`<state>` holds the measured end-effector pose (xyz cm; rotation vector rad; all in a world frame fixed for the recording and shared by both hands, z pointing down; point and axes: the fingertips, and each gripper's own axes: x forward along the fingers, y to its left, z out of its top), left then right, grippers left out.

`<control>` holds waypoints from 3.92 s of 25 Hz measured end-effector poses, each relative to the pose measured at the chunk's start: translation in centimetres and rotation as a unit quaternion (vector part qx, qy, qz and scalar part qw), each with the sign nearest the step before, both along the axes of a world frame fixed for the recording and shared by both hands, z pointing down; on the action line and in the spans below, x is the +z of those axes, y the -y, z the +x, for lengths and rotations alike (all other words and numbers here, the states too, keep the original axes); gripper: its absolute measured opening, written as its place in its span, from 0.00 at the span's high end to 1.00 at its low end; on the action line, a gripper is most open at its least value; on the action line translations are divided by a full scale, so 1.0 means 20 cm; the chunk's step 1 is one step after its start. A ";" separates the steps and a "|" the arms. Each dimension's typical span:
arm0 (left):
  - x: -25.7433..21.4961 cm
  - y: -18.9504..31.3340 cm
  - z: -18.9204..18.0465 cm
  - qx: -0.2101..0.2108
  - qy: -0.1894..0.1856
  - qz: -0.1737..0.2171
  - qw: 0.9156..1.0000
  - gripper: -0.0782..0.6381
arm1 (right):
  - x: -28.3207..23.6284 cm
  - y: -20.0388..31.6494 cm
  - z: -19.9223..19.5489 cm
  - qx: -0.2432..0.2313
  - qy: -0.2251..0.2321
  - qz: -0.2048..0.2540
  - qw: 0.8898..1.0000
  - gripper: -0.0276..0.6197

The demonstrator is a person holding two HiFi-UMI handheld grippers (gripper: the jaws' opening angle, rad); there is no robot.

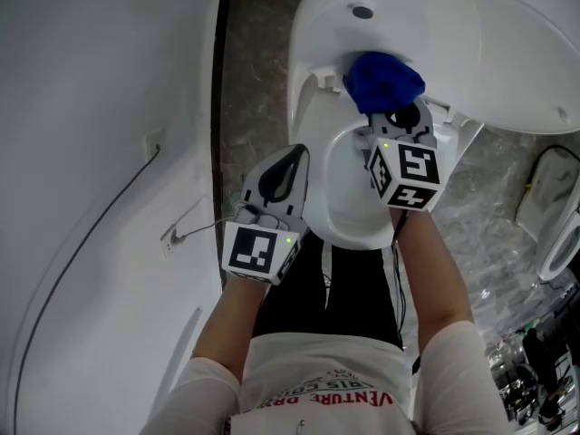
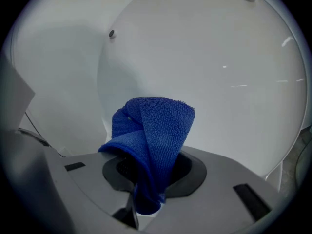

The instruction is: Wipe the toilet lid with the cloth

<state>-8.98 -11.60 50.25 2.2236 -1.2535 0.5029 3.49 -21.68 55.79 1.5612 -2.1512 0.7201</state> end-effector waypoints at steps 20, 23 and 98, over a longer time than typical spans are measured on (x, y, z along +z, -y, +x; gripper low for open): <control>-0.04 -0.07 0.61 0.044 -0.022 0.007 0.999 0.88 | -0.01 -0.21 0.88 0.089 -0.059 -0.016 0.994 0.82; -0.05 -0.09 0.69 0.053 -0.023 0.009 0.998 0.88 | -0.02 -0.26 1.01 0.101 -0.069 -0.016 0.992 0.82; -1.39 0.45 0.61 0.016 -0.009 0.123 0.992 0.88 | -1.73 -0.21 0.60 0.042 0.002 0.112 0.993 0.82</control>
